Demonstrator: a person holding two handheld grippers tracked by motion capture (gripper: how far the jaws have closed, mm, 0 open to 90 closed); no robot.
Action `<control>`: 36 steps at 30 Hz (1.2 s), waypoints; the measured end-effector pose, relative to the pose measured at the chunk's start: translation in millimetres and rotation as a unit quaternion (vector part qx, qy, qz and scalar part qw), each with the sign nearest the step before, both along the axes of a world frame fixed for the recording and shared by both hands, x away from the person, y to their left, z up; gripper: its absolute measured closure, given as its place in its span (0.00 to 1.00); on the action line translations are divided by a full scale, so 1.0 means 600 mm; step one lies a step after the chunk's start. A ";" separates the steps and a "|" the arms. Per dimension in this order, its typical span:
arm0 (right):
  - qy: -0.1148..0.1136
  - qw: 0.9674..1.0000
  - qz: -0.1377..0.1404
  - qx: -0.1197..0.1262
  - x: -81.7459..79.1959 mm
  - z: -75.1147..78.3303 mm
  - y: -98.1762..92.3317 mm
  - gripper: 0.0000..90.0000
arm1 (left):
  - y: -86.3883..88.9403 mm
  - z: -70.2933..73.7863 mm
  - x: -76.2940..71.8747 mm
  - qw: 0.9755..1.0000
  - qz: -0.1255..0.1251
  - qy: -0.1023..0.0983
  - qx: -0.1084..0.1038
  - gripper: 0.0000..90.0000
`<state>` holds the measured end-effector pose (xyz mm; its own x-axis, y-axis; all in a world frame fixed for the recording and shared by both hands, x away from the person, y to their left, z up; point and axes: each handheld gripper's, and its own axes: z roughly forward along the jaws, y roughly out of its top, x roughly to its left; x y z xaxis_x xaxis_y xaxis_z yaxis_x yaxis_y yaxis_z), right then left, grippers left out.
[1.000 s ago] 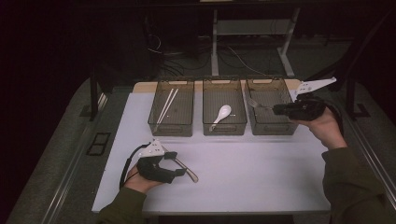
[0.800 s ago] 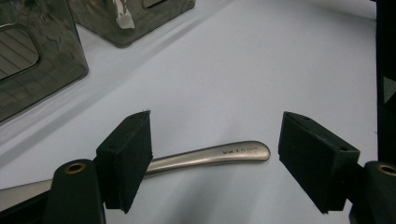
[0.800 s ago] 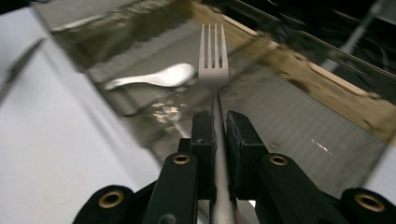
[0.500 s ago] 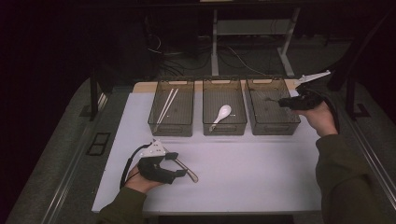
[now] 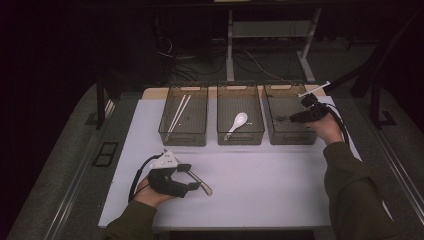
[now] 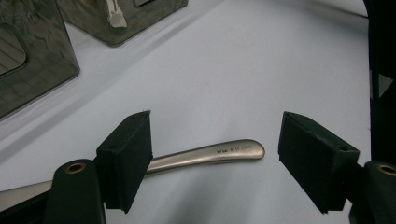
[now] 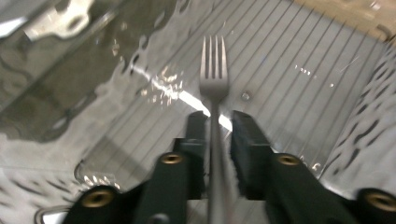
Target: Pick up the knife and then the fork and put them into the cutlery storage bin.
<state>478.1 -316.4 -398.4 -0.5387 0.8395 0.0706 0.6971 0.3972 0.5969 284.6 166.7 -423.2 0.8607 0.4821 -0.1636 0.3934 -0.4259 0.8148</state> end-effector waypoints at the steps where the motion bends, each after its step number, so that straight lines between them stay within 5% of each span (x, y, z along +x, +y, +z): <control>1: -0.003 1.000 -0.004 0.008 -0.002 0.003 -0.003 0.77 | 0.000 0.000 0.000 1.000 0.001 0.000 0.000 0.28; 7: -0.039 0.997 -0.012 0.068 -0.025 0.029 -0.019 0.50 | 0.002 0.004 -0.001 1.000 0.000 -0.007 0.007 0.34; 13: -0.060 0.994 0.021 0.090 -0.077 0.044 -0.013 0.40 | 0.002 0.000 -0.001 0.998 -0.030 0.006 0.053 0.81; 17: -0.074 0.992 0.044 0.098 -0.115 0.050 -0.005 0.34 | -0.006 -0.006 0.000 0.997 -0.044 0.019 0.065 0.98; 29: -0.096 0.981 0.112 0.126 -0.212 0.048 0.030 0.30 | -0.045 -0.036 0.010 0.992 -0.073 0.037 0.095 0.99; 36: -0.097 0.976 0.147 0.129 -0.249 0.035 0.053 0.30 | -0.069 -0.038 0.032 0.993 -0.071 0.022 0.088 0.99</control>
